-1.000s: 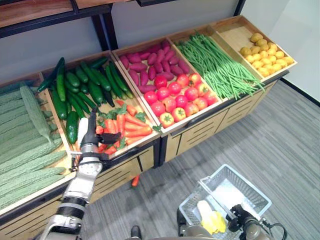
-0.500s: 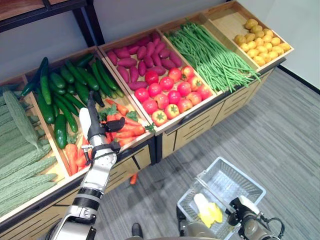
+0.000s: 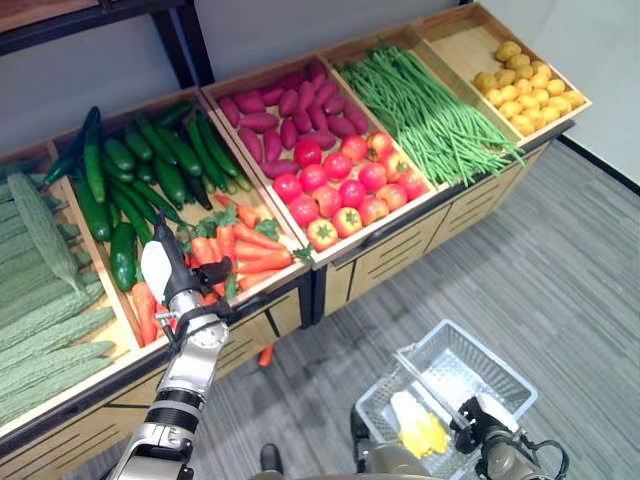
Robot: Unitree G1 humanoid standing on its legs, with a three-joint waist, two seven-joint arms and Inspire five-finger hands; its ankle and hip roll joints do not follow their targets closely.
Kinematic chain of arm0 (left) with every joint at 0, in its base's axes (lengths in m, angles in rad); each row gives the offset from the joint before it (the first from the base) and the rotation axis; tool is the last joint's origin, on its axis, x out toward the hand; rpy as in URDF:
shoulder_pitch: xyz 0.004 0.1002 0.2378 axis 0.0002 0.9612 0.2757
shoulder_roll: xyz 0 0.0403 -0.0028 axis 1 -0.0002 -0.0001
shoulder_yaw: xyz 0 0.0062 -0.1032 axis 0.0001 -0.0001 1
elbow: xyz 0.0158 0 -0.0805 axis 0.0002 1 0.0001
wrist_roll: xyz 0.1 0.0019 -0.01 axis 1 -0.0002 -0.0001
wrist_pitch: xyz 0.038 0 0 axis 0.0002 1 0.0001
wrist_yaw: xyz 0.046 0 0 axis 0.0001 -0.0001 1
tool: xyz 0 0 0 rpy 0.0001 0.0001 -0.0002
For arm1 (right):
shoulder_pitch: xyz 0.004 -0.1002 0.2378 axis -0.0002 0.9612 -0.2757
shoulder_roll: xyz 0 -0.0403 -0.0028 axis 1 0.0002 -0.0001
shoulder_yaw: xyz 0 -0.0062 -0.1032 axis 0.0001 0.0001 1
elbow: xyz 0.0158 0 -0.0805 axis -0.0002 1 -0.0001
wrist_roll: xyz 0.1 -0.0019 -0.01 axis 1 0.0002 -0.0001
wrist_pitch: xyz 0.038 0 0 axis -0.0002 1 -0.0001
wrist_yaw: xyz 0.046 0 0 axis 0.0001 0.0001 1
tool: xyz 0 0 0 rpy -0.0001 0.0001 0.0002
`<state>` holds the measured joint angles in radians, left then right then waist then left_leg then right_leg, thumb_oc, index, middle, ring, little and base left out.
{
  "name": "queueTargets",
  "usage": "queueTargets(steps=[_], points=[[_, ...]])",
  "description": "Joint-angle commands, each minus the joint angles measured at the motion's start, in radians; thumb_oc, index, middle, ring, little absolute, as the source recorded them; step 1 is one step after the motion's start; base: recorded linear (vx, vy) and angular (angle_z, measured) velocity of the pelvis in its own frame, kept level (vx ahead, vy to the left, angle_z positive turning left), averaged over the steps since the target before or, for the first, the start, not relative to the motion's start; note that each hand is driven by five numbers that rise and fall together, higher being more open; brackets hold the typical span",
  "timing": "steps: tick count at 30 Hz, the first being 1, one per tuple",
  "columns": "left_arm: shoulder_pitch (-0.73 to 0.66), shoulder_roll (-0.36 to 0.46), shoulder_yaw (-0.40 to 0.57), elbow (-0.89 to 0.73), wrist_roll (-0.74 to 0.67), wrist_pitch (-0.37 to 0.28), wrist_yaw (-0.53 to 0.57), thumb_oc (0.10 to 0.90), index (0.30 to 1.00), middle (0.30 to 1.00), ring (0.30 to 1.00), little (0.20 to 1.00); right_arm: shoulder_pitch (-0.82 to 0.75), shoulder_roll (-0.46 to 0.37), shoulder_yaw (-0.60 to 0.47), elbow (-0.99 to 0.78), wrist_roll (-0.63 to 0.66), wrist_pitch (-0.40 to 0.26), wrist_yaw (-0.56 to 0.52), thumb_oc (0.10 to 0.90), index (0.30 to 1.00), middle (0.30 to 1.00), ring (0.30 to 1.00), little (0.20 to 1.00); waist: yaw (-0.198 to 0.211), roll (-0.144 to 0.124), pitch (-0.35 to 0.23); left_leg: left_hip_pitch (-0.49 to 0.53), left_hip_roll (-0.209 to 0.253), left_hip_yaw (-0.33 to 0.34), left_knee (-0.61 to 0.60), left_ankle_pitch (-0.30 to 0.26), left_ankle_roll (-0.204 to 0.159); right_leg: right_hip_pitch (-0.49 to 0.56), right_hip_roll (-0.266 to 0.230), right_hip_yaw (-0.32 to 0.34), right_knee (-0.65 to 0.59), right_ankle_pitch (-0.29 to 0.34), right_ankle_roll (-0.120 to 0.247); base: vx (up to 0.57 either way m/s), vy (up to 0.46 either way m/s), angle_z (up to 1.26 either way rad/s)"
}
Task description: Get the vegetables into the basket
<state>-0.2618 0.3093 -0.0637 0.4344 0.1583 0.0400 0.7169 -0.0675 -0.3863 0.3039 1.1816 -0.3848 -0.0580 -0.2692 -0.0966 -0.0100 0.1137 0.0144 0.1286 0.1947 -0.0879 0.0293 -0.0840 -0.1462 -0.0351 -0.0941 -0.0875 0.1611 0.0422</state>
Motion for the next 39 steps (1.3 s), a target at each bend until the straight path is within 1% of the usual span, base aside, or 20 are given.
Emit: queueTargets(steps=[1,4,5,7,9,10,13,22,26,28,30,31,33,35,37,39], points=[[-0.14,0.071,0.008,0.003,0.048,-0.053,0.06,0.9,1.0,1.0,1.0,1.0,-0.026,-0.011,0.033,0.005,0.004,-0.022,-0.056,0.4,0.3,0.3,0.3,0.3,0.0,-0.061,-0.045,-0.037,0.045,-0.065,0.001,0.0,-0.045,0.011,-0.119,-0.022,0.0,-0.023,0.132,0.0,0.0,0.0],[-0.167,0.064,-0.007,0.054,0.03,-0.044,0.065,0.9,1.0,1.0,1.0,1.0,-0.038,-0.011,0.044,-0.002,0.007,-0.02,-0.057,0.4,0.3,0.3,0.3,0.3,-0.004,-0.062,-0.036,-0.052,0.044,-0.066,0.001,0.005,-0.043,-0.008,-0.118,-0.015,0.0,-0.016,0.132,0.0,0.0,0.0],[-0.173,0.064,-0.011,0.065,0.03,-0.043,0.065,0.869,0.956,0.956,0.956,0.956,-0.041,-0.009,0.046,0.0,0.008,-0.019,-0.057,0.4,0.3,0.3,0.3,0.3,-0.004,-0.062,-0.035,-0.055,0.044,-0.065,0.001,0.005,-0.043,-0.012,-0.119,-0.014,0.0,-0.015,0.132,0.0,0.0,0.0],[-0.185,0.061,-0.018,0.093,0.024,-0.034,0.067,0.771,0.819,0.819,0.819,0.819,-0.045,-0.008,0.048,-0.002,0.011,-0.019,-0.06,0.4,0.3,0.3,0.3,0.3,-0.007,-0.062,-0.032,-0.06,0.043,-0.064,0.001,0.007,-0.042,-0.019,-0.119,-0.01,0.0,-0.013,0.133,0.0,0.006,-0.02],[-0.196,0.057,-0.029,0.122,0.019,-0.025,0.063,0.471,0.399,0.399,0.399,0.399,-0.05,-0.007,0.052,-0.008,0.012,-0.019,-0.061,0.4,0.3,0.3,0.3,0.3,-0.01,-0.062,-0.03,-0.065,0.043,-0.062,0.001,0.008,-0.042,-0.025,-0.119,-0.006,0.0,-0.011,0.133,-0.01,0.01,-0.07],[-0.201,0.054,-0.036,0.142,0.011,-0.022,0.052,0.4,0.3,0.3,0.3,0.3,-0.052,-0.006,0.053,-0.006,0.015,-0.017,-0.062,0.4,0.3,0.3,0.3,0.3,-0.01,-0.062,-0.031,-0.065,0.042,-0.061,0.001,0.007,-0.041,-0.028,-0.118,-0.003,0.0,-0.01,0.133,0.0,0.006,-0.06],[-0.201,0.055,-0.039,0.168,0.001,-0.019,0.046,0.4,0.3,0.3,0.3,0.3,-0.047,-0.004,0.054,-0.01,0.017,-0.018,-0.061,0.4,0.3,0.3,0.3,0.3,-0.012,-0.063,-0.032,-0.061,0.042,-0.058,0.001,0.005,-0.04,-0.025,-0.118,-0.002,0.0,-0.01,0.133,0.02,0.002,-0.02],[-0.196,0.069,-0.027,0.161,-0.004,-0.02,0.052,0.4,0.3,0.3,0.3,0.3,-0.032,-0.002,0.058,-0.023,0.013,-0.025,-0.056,0.4,0.3,0.3,0.3,0.3,-0.017,-0.067,-0.041,-0.041,0.042,-0.051,0.001,-0.007,-0.04,-0.012,-0.117,0.005,0.0,-0.018,0.133,0.0,0.0,0.0],[-0.206,0.086,-0.011,0.122,0.009,-0.027,0.067,0.4,0.3,0.3,0.3,0.3,-0.031,0.0,0.055,-0.012,0.014,-0.027,-0.052,0.4,0.3,0.3,0.3,0.3,-0.014,-0.07,-0.05,-0.032,0.042,-0.051,0.001,-0.012,-0.041,-0.001,-0.118,0.003,0.0,-0.022,0.133,0.0,0.0,0.0],[-0.216,0.11,0.005,0.077,0.029,-0.034,0.082,0.4,0.3,0.3,0.3,0.3,-0.033,-0.001,0.055,-0.015,0.015,-0.03,-0.049,0.4,0.3,0.3,0.3,0.3,-0.013,-0.071,-0.054,-0.026,0.041,-0.052,0.001,-0.015,-0.041,0.006,-0.118,0.001,0.0,-0.024,0.134,0.0,0.0,0.0],[-0.221,0.117,0.01,0.06,0.037,-0.034,0.086,0.4,0.3,0.3,0.3,0.3,-0.034,-0.002,0.057,-0.018,0.015,-0.03,-0.047,0.4,0.3,0.3,0.3,0.3,-0.012,-0.072,-0.056,-0.023,0.04,-0.053,0.001,-0.017,-0.041,0.009,-0.118,0.001,0.0,-0.024,0.134,0.0,0.0,0.0],[-0.24,0.148,0.023,-0.022,0.073,-0.049,0.101,0.4,0.3,0.3,0.3,0.3,-0.041,-0.001,0.06,-0.007,0.015,-0.034,-0.045,0.4,0.3,0.3,0.3,0.3,-0.007,-0.073,-0.064,-0.016,0.04,-0.052,0.001,-0.022,-0.041,0.017,-0.12,-0.001,0.0,-0.026,0.135,0.0,0.0,0.0],[-0.237,0.174,0.047,-0.107,0.104,-0.064,0.103,0.4,0.3,0.3,0.3,0.3,-0.044,-0.001,0.06,-0.004,0.014,-0.036,-0.04,0.4,0.3,0.3,0.3,0.3,-0.001,-0.073,-0.074,-0.008,0.037,-0.054,0.001,-0.027,-0.04,0.027,-0.123,-0.002,0.0,-0.026,0.135,0.0,0.007,0.02],[-0.233,0.177,0.053,-0.127,0.109,-0.066,0.102,0.4,0.3,0.3,0.3,0.3,-0.045,-0.001,0.062,-0.002,0.014,-0.038,-0.038,0.4,0.3,0.3,0.3,0.3,-0.001,-0.073,-0.077,-0.006,0.036,-0.054,0.001,-0.029,-0.039,0.029,-0.124,-0.003,0.0,-0.027,0.136,0.0,0.015,0.04],[-0.224,0.184,0.058,-0.197,0.134,-0.08,0.084,0.4,0.3,0.3,0.3,0.3,-0.042,-0.001,0.059,0.003,0.013,-0.04,-0.034,0.4,0.3,0.3,0.3,0.3,0.002,-0.073,-0.081,-0.003,0.035,-0.056,0.001,-0.031,-0.038,0.033,-0.126,-0.005,0.0,-0.027,0.136,0.0,0.0,0.0],[-0.211,0.183,0.062,-0.227,0.133,-0.094,0.071,0.4,0.3,0.3,0.3,0.3,-0.038,0.0,0.056,0.005,0.013,-0.042,-0.03,0.4,0.3,0.3,0.3,0.3,0.005,-0.073,-0.085,0.0,0.032,-0.057,0.001,-0.032,-0.037,0.037,-0.129,-0.007,0.0,-0.027,0.137,0.0,0.007,0.02]])
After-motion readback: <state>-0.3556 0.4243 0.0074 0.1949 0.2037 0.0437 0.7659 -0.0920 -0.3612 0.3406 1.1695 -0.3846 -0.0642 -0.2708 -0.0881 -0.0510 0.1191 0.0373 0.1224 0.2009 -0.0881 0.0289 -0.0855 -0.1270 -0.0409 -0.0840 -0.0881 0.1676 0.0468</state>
